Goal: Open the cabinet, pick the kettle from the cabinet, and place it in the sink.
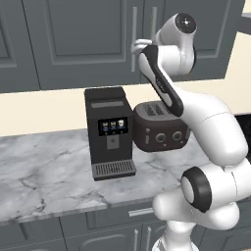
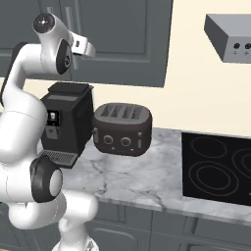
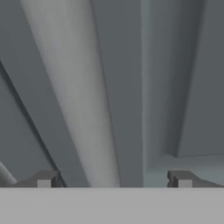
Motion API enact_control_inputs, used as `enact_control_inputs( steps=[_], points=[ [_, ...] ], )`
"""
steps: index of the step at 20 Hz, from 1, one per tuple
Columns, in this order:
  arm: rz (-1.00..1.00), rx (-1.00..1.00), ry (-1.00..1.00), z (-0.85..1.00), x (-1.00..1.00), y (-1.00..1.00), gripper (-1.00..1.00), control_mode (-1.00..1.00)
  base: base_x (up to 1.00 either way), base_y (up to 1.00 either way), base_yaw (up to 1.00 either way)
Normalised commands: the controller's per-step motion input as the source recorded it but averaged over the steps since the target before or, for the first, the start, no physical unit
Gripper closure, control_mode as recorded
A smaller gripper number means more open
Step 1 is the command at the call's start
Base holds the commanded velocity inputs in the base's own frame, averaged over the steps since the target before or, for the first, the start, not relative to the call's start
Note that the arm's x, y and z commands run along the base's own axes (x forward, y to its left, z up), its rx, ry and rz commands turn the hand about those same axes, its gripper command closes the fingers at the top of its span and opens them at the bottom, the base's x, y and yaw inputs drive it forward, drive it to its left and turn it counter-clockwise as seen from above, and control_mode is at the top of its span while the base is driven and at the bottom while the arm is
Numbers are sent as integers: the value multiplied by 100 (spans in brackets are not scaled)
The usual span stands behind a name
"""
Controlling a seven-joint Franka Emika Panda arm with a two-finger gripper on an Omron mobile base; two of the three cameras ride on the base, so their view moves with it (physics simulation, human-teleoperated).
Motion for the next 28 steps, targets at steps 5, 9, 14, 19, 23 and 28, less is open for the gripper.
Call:
enact_control_inputs(
  steps=[5,9,14,19,23,28],
  points=[
    [0,0,-4,-10,16,29,100,-100,0,0,0],
    [0,0,-7,-10,7,39,100,-100,0,0,0],
    [5,1,-9,-9,0,37,100,-100,0,0,0],
    [9,6,-1,-7,-6,38,100,-100,0,0,0],
    [16,10,0,-2,-22,30,100,-100,0,0,0],
    [16,8,3,0,-34,24,100,-100,0,0,0]
  ],
)
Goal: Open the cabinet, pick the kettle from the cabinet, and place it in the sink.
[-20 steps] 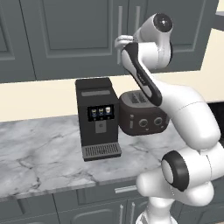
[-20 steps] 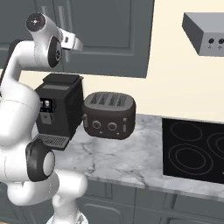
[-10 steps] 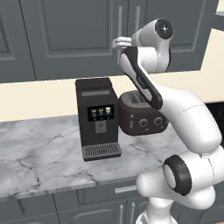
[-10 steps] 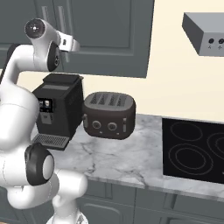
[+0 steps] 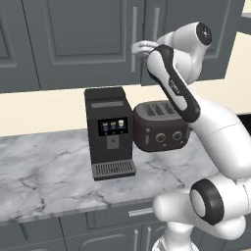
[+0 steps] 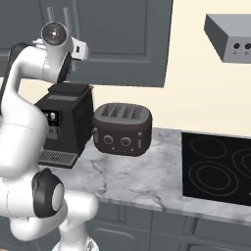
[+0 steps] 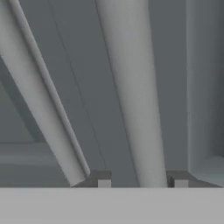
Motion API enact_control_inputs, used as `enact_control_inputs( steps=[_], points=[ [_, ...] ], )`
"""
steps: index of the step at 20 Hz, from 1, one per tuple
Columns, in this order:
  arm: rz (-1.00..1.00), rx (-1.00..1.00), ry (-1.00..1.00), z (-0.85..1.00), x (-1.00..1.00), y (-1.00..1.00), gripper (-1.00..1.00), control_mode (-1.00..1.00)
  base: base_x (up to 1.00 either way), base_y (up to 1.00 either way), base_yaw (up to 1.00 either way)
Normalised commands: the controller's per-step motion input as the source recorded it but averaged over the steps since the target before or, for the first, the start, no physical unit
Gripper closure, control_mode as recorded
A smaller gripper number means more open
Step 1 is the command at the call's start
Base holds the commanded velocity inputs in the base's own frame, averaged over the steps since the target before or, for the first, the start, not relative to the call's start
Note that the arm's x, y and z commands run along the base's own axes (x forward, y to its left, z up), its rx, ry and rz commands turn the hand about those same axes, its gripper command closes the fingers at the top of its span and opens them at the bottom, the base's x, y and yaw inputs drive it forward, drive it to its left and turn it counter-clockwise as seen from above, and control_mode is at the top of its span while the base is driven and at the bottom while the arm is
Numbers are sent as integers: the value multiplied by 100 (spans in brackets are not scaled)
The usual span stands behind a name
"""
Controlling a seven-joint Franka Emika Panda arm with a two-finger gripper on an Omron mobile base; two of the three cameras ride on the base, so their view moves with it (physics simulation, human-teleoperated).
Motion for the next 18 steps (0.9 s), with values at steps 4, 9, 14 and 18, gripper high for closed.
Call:
enact_control_inputs(
  steps=[4,9,14,18],
  points=[
    [18,5,1,0,-43,22,100,-100,0,0,0],
    [17,5,1,0,-48,17,100,-100,0,0,0],
    [16,4,1,0,-51,11,100,-100,0,0,0],
    [16,2,1,0,-52,2,100,-100,0,0,0]
  ],
)
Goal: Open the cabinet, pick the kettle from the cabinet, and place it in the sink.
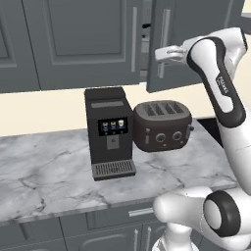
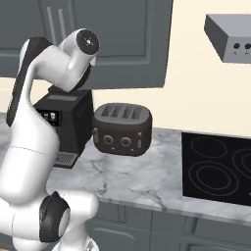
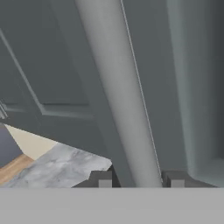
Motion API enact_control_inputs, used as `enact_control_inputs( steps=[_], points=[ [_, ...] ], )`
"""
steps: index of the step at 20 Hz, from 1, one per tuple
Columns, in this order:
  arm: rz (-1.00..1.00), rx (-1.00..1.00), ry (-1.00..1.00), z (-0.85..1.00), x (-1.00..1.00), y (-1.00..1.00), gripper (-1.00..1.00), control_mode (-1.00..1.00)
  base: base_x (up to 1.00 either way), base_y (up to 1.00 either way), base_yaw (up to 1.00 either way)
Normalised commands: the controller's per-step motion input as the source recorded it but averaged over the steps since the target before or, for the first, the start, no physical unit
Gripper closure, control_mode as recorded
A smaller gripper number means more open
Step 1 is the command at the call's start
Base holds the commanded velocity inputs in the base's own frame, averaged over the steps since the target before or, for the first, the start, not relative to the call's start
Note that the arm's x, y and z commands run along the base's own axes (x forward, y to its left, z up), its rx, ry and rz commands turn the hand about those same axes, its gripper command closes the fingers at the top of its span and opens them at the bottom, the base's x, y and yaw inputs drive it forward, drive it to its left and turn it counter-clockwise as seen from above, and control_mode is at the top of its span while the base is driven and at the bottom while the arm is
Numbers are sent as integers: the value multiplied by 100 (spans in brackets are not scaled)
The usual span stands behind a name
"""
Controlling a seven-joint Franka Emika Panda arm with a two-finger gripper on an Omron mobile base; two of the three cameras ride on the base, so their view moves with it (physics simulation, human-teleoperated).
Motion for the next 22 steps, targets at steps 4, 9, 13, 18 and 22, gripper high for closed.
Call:
enact_control_inputs(
  steps=[4,9,13,18,22],
  points=[
    [17,0,0,0,-53,0,100,-100,0,0,0],
    [14,0,0,0,-55,-1,100,-100,0,0,0],
    [10,0,0,0,-55,-6,100,-100,0,0,0],
    [2,0,-1,0,-54,-10,100,-100,0,0,0],
    [0,0,-1,0,-55,-13,100,-100,0,0,0]
  ],
)
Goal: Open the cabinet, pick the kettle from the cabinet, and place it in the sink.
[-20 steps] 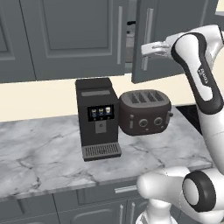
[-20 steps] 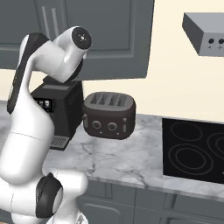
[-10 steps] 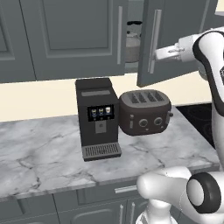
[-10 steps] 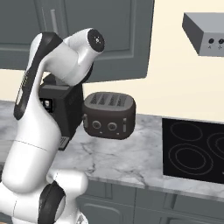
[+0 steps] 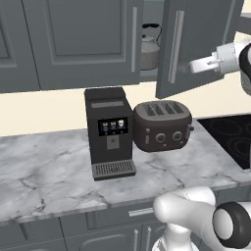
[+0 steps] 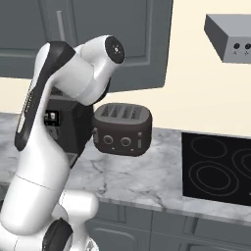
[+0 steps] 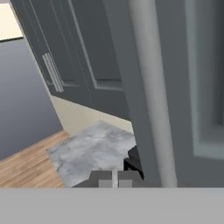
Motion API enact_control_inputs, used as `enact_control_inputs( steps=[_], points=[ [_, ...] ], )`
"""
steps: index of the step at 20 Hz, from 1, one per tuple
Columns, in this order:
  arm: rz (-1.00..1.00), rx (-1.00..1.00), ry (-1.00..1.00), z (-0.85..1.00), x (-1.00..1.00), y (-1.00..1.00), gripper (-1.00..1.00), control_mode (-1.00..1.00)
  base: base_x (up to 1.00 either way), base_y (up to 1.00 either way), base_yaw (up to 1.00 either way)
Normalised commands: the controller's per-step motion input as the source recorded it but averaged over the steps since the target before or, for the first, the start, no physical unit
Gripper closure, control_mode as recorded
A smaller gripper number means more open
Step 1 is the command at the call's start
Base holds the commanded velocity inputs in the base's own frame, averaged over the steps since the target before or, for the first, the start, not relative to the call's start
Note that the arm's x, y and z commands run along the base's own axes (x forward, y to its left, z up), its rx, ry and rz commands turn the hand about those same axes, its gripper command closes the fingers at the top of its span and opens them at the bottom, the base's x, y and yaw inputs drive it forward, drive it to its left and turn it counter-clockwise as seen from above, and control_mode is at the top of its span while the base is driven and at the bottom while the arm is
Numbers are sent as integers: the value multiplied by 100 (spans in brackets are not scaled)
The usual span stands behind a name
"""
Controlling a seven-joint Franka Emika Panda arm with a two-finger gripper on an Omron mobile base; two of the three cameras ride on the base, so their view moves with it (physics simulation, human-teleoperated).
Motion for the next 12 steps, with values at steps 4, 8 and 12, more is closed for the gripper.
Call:
enact_control_inputs(
  steps=[4,8,12],
  points=[
    [0,0,0,0,-55,-17,100,-100,0,0,0],
    [-6,0,0,0,-49,-3,100,-100,0,0,0],
    [-18,0,0,0,-40,15,100,-100,0,0,0]
  ],
)
